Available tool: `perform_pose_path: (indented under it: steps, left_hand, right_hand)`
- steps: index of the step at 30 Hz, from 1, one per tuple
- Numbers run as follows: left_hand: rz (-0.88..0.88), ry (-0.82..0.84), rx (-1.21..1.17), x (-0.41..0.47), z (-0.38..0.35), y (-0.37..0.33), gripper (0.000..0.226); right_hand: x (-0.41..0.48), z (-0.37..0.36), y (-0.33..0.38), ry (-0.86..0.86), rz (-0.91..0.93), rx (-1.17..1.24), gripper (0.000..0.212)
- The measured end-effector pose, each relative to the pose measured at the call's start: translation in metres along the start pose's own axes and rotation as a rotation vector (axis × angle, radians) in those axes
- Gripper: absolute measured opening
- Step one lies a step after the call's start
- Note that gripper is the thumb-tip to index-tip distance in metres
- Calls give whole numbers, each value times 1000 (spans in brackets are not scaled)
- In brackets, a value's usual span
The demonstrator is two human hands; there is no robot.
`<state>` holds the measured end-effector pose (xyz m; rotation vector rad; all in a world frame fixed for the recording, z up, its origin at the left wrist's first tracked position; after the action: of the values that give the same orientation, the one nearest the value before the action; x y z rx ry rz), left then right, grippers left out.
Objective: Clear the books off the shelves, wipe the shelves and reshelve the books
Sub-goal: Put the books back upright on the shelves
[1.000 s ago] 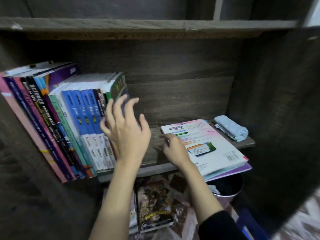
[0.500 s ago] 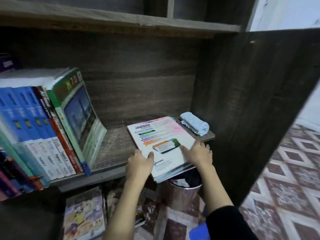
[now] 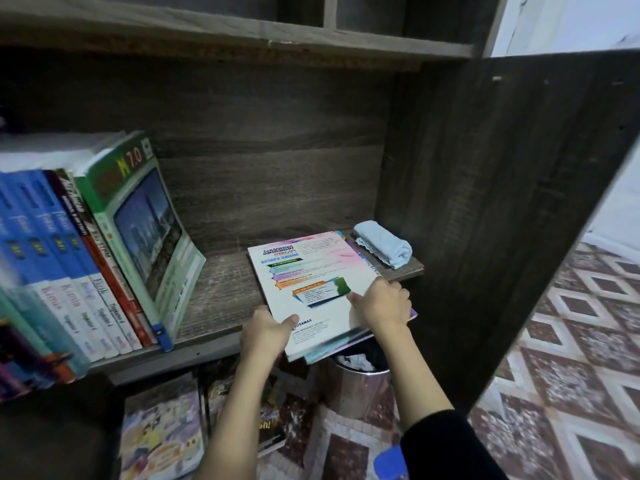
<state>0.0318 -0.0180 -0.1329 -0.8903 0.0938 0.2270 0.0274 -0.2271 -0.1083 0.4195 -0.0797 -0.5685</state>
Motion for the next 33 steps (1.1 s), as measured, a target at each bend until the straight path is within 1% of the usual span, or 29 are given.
perform_pose_path:
  steps: [2,3,5,6,7,8,10,12,13,14,15,16,18,19,21,22,23,28,29,31,32,33]
  left_hand:
    - [39,23,-62,2,1,3,40]
    - [53,36,-114,4,0,6,35]
    - [65,62,-260,6,-2,7,18]
    - [71,74,-334,6,-1,7,10]
    - [74,78,-409,6,0,7,7]
    - [76,74,-476,6,2,9,6]
    - [97,46,-559,8,11,16,8]
    - [124,65,-578,9,18,22,21]
    - [134,88,-574,10,21,25,26]
    - [141,107,-561,11,24,28,27]
    - [146,126,-541,11,27,30,28]
    - [144,143,-525,12,28,30,28]
    - [139,170,-509,13,30,32,28]
    - [140,171,-509,13,30,32,28]
    - [136,156,-513,15,31,33,27]
    - [133,150,-516,16,31,34,27]
    - [125,140,-516,17,31,34,27]
    - [102,74,-516,17,36,32,28]
    - [100,70,-518,16,36,32,29]
    - [106,63,-524,18,36,35,30]
    - [110,63,-521,18,35,35,30]
    - [112,59,-519,19,34,35,30]
  right_hand:
    - [-2,5,-1,-15,-3,43,80]
    - [-3,8,-1,-15,-3,69,87]
    - [-4,12,-1,1,-11,128,96]
    - [-3,11,-2,19,-22,177,98]
    - [-3,11,-3,39,-38,239,95]
    - [-1,9,-5,68,-62,313,87]
    - [3,8,-9,142,-123,510,63]
    - [4,8,-12,230,-170,842,37]
    - [2,8,-10,294,-188,1002,30]
    - [2,6,-9,368,-200,1119,29]
    - [0,3,-6,456,-205,1183,31]
    - [0,-3,-3,532,-208,1200,35]
    - [-5,-11,5,649,-165,1117,47]
    - [-4,-13,7,652,-134,1031,63]
    - [2,-23,7,636,-111,889,102]
    - [6,-27,6,622,-112,880,108]
    - [9,-30,6,610,-112,872,103]
    - [-6,-24,15,705,-113,921,54]
    - [-6,-24,15,716,-122,932,50]
    - [-9,-24,17,711,-136,927,54]
    - [-11,-23,19,711,-128,942,49]
    - [-12,-21,21,698,-122,970,40]
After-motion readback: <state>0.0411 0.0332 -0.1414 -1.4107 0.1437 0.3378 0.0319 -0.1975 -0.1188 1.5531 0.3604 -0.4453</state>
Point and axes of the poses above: each hand's wrist, its own x-axis towards the middle knuckle, its own z-axis out of the back of the hand, y = z × x, the point moved 5 cm from there along x, towards the middle knuckle, and after that the axes turned 2 degrees about x, right-handed, at the moved point
